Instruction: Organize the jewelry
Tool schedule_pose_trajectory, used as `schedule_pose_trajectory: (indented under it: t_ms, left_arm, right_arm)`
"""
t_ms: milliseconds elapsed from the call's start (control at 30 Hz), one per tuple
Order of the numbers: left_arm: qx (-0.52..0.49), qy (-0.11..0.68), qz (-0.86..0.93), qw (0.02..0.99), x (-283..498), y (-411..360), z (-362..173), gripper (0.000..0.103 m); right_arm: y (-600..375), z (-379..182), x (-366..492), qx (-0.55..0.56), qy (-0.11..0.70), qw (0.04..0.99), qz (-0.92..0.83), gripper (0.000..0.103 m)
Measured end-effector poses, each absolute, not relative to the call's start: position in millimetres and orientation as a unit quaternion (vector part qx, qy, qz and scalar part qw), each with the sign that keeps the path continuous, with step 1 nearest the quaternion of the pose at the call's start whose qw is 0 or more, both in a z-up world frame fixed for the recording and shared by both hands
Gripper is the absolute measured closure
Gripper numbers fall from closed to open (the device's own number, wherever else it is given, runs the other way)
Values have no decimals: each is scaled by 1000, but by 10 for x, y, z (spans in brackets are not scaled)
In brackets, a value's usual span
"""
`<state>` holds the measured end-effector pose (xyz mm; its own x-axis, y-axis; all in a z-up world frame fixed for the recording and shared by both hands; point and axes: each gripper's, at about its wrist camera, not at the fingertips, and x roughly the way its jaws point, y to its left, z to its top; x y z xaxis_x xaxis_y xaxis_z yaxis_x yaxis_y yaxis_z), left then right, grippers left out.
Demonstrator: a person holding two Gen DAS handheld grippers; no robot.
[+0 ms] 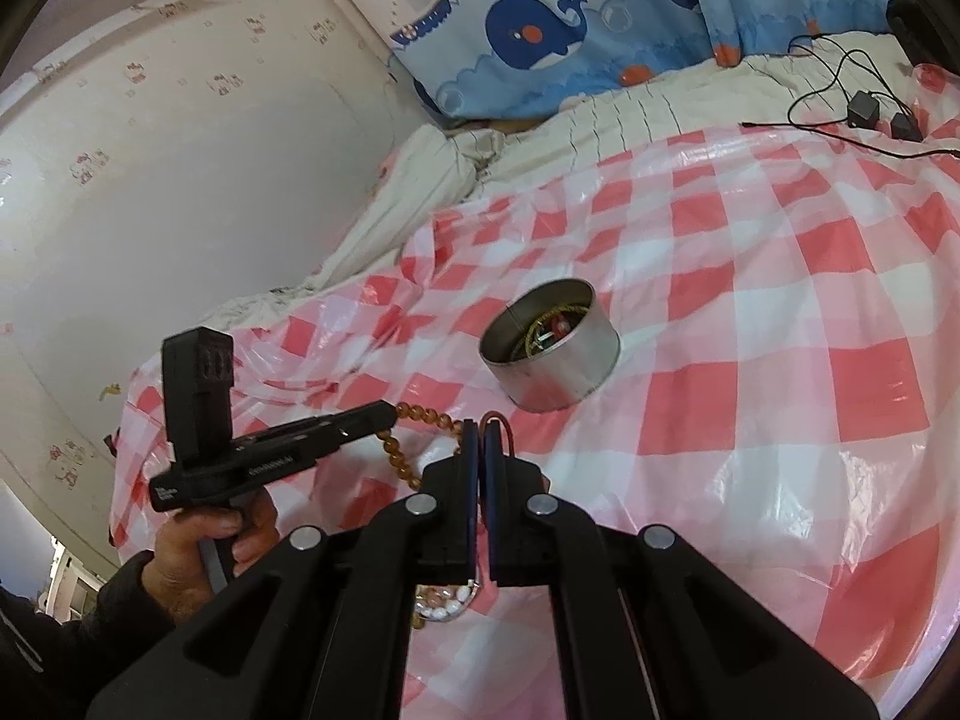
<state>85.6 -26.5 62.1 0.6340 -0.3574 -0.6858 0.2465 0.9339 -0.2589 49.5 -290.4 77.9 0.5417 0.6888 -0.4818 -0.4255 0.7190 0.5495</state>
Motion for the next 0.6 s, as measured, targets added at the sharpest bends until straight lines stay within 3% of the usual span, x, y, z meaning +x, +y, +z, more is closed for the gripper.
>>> schedule_pose_trajectory:
  t_ms: [333,600]
  left_arm:
    - [-41,384,-160,908,812,-315,686,93]
    - [-89,366,-200,905,769,-256,895,93]
  right_arm:
    - [-2874,803,485,190,343,856,336,100]
    - [-2842,859,515,202,325,857,345,100]
